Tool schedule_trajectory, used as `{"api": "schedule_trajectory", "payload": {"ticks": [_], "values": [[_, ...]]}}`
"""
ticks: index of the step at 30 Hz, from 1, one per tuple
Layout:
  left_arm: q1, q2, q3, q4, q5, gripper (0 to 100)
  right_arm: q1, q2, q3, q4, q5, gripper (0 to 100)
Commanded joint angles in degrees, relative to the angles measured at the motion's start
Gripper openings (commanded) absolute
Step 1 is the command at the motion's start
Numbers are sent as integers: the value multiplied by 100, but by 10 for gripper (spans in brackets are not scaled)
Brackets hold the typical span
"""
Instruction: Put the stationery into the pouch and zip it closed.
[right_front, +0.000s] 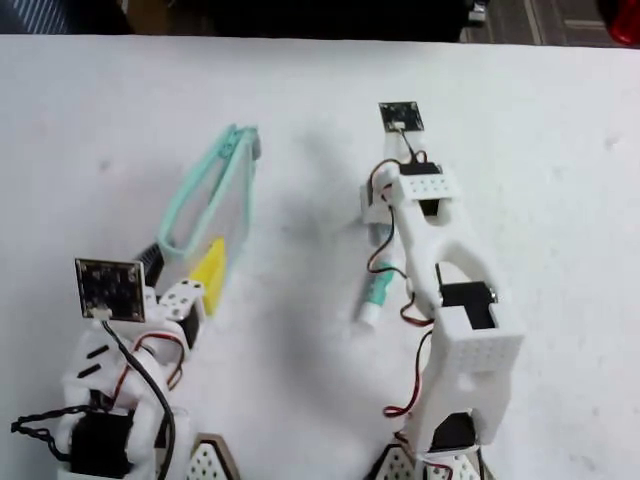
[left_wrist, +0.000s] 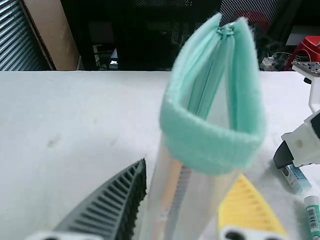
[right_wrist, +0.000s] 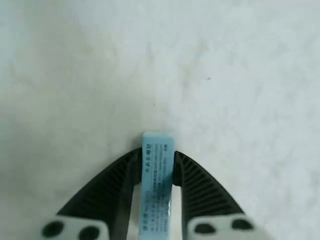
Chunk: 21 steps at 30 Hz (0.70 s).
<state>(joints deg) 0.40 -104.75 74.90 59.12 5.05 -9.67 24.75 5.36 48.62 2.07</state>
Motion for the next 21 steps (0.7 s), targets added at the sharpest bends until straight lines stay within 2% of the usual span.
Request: {"api": "schedule_trajectory", "payload": {"ticks": [1,14,21], "values": [[13,-4,-53,-220,53,234,40,-92,-202,119,79,16],[31,-4,-53,-211,53,234,31,-523,-185,286,44,16],[31,-4,-53,-211,53,234,-198,-1112,-185,1200,70,16]]}}
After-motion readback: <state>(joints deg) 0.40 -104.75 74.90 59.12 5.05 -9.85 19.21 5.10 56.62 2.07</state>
